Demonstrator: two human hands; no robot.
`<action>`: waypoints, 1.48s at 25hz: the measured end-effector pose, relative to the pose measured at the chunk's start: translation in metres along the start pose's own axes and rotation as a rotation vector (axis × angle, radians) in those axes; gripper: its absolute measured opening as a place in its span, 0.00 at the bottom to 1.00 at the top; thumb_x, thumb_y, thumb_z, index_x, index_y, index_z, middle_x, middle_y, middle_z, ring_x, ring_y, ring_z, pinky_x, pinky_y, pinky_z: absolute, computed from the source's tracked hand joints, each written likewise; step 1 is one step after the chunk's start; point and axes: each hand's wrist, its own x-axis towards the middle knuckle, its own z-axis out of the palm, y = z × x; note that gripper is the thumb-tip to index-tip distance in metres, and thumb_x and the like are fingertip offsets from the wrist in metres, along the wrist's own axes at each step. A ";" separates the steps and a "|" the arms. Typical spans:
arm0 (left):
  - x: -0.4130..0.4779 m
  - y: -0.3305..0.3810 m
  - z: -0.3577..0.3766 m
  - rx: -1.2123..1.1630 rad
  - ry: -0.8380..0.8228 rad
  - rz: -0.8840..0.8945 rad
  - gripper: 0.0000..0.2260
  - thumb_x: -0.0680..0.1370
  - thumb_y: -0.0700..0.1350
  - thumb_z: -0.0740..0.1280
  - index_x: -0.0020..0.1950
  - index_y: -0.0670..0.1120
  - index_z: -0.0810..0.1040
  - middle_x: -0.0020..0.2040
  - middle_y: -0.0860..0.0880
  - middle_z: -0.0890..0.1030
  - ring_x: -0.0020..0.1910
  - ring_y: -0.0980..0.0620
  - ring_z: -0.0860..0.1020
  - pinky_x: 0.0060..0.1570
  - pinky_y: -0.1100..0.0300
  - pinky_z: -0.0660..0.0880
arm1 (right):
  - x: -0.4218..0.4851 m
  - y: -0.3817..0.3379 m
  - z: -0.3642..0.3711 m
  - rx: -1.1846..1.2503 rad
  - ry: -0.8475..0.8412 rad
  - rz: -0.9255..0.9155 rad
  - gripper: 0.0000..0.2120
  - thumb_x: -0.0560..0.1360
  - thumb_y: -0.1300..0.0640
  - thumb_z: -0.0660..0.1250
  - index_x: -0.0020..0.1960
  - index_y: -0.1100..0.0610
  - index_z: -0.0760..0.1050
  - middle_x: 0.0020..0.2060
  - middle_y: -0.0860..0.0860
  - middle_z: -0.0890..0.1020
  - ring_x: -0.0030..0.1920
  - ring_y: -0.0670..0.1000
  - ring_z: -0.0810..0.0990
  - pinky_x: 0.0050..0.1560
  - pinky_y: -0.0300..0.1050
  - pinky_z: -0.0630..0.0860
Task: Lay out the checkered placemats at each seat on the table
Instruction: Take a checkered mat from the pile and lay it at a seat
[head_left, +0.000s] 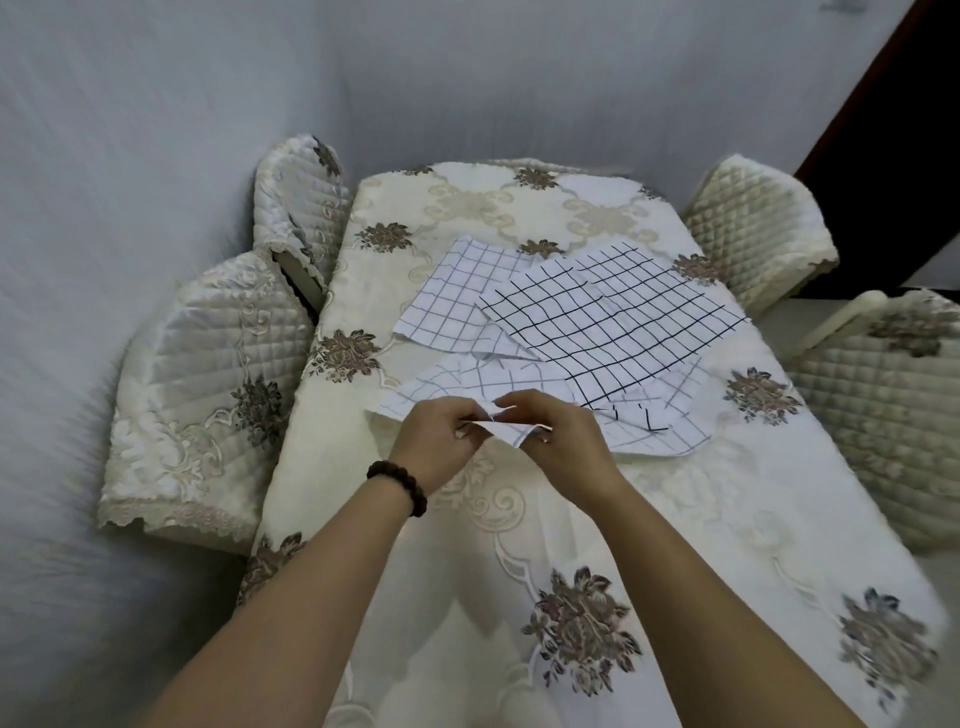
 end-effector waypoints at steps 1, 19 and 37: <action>0.001 0.003 0.000 -0.011 -0.013 0.008 0.03 0.71 0.41 0.70 0.43 0.45 0.83 0.40 0.49 0.84 0.42 0.52 0.80 0.46 0.60 0.75 | -0.001 -0.002 -0.005 0.004 0.025 0.001 0.18 0.70 0.71 0.63 0.50 0.53 0.81 0.42 0.42 0.83 0.46 0.35 0.79 0.45 0.26 0.71; 0.020 0.010 -0.082 -0.251 0.210 -0.161 0.07 0.70 0.41 0.74 0.34 0.48 0.79 0.24 0.56 0.77 0.31 0.55 0.73 0.30 0.68 0.69 | 0.000 -0.022 -0.162 0.322 0.510 -0.059 0.20 0.69 0.43 0.70 0.44 0.62 0.77 0.39 0.54 0.75 0.42 0.51 0.71 0.44 0.50 0.69; 0.132 0.126 -0.183 -0.750 0.342 0.009 0.04 0.74 0.43 0.70 0.40 0.45 0.82 0.36 0.50 0.84 0.38 0.50 0.81 0.46 0.55 0.78 | 0.097 -0.092 -0.229 0.618 0.540 -0.043 0.05 0.75 0.58 0.67 0.41 0.55 0.77 0.37 0.50 0.81 0.34 0.46 0.80 0.33 0.38 0.78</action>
